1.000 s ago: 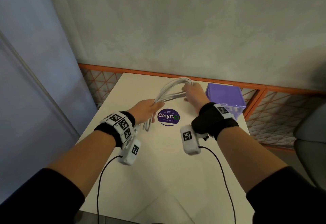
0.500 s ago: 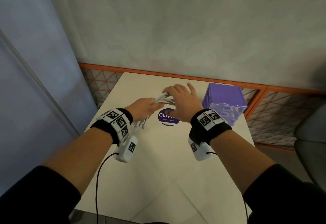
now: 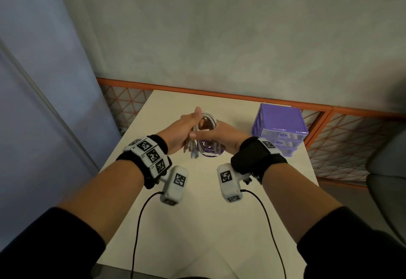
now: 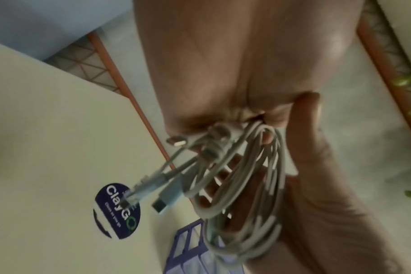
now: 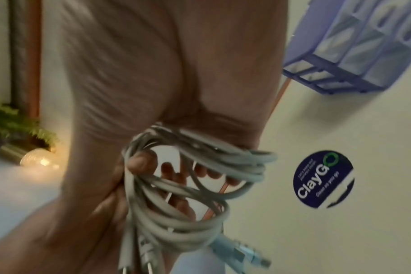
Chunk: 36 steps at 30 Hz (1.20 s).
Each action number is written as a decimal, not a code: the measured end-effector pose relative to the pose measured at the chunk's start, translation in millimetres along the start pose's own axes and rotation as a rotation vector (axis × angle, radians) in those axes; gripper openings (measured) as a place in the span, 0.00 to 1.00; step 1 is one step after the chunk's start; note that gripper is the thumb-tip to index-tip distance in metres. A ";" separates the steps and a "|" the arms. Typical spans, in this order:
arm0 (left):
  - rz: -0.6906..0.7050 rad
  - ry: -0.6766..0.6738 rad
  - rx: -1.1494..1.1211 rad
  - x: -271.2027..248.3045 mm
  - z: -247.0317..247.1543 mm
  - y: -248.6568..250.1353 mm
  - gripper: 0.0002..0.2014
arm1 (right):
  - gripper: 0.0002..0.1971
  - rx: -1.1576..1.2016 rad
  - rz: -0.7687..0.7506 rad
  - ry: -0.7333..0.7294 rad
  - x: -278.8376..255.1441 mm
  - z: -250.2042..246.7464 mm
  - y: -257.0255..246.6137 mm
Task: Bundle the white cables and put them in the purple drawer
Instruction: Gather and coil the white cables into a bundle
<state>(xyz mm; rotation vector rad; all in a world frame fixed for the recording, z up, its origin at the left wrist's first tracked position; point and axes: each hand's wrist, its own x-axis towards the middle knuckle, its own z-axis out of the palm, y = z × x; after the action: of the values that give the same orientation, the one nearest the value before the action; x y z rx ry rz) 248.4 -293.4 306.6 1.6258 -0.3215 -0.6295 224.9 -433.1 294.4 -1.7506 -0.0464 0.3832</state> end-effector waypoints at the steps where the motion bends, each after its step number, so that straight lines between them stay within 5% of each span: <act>1: -0.020 -0.019 -0.071 1.3 0.8 -2.2 0.27 | 0.20 -0.060 -0.015 0.032 0.1 0.9 -1.1; 5: -0.075 -0.045 -0.265 5.2 4.5 -9.8 0.29 | 0.09 -0.201 0.001 0.148 0.3 0.7 -1.5; 9: -0.067 -0.063 -0.296 6.3 5.2 -14.5 0.31 | 0.08 -0.204 0.054 0.184 0.8 0.1 -0.2; 19: -0.035 -0.024 -0.024 11.6 17.1 -17.3 0.28 | 0.11 -0.316 0.045 0.329 -13.5 -3.2 6.7; 20: -0.063 -0.080 0.112 29.9 66.3 -11.7 0.30 | 0.09 -0.316 0.075 0.376 -40.7 -43.8 30.9; 23: -0.050 0.064 0.323 34.2 71.5 -8.4 0.36 | 0.12 -0.375 0.152 0.267 -44.2 -44.9 36.7; 26: 0.035 0.238 0.436 43.3 75.4 -9.0 0.24 | 0.13 -0.448 0.163 0.230 -41.3 -34.4 32.0; 29: 0.138 0.289 0.631 52.1 90.3 -18.9 0.15 | 0.13 -0.505 0.188 0.292 -43.6 -39.5 37.2; 30: 0.111 0.258 0.656 103.9 147.9 -30.3 0.15 | 0.14 -0.475 0.271 0.360 -49.6 -97.0 71.5; 36: 0.057 0.409 0.724 114.0 148.3 -26.3 0.15 | 0.13 -0.815 0.231 0.545 -56.3 -90.7 74.3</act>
<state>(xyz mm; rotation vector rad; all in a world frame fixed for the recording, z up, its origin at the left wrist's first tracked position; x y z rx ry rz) 252.4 -473.3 249.3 2.3747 -0.3077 -0.1122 184.0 -548.6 251.0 -2.6264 0.4515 0.0231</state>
